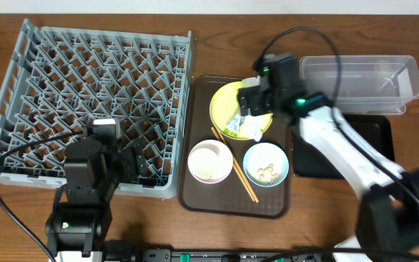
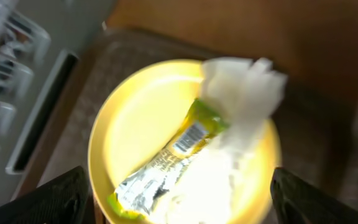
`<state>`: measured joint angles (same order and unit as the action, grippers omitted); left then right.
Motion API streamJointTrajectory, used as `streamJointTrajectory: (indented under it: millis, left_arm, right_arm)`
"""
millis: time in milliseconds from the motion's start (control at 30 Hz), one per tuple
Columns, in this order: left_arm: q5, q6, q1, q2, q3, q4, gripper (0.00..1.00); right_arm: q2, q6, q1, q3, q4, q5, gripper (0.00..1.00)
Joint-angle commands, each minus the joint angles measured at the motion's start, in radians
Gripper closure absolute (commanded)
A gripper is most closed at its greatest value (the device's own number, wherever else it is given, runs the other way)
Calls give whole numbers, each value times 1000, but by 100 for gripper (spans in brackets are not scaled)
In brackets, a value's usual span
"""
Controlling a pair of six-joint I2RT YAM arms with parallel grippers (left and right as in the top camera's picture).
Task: Sort waste into correct bins and load items into the dishwasher
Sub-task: 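Reach the right gripper to the yellow plate and grasp the snack wrapper, then carry the wrapper with the right gripper and drop it in the clear bin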
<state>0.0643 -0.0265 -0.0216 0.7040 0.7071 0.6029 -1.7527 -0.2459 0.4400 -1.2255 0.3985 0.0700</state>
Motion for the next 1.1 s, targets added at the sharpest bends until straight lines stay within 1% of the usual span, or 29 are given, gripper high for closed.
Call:
streamJointTrajectory:
  millis: [0, 67, 233, 333, 400, 467, 500, 567, 667, 900, 1067]
  left_arm:
    - [2, -5, 4, -2, 26, 2, 12]
    - [2, -5, 5, -2, 26, 2, 12]
    - [2, -5, 5, -2, 26, 2, 12]
    - [2, -5, 5, -2, 26, 2, 12]
    - [2, -5, 5, -2, 26, 2, 12]
    - [2, -5, 4, -2, 26, 2, 12]
    - [2, -5, 5, -2, 26, 2, 12]
    - [3, -5, 4, -2, 26, 2, 12]
    - [2, -5, 5, -2, 26, 2, 12]
    - [2, -5, 5, -2, 26, 2, 12]
    - [2, -5, 5, -2, 26, 2, 12]
  right_arm:
    - [-74, -76, 48, -14, -31, -31, 12]
    - [-114, -106, 68, -14, -49, -55, 12]
    - [-180, -180, 103, -14, -58, -108, 21]
    - [-200, -203, 118, -14, -56, -108, 31]
    - [-208, -207, 124, -14, -57, -108, 46]
    - [-211, -214, 125, -14, -52, -107, 64]
    - [-211, -214, 125, -14, -46, -108, 71]
    - [-211, -214, 125, -14, -38, -108, 84]
    - [-211, -214, 125, -14, -38, -108, 99]
    - [-138, -209, 82, -39, -47, -126, 99]
    - [-12, -204, -18, -55, -49, -161, 99]
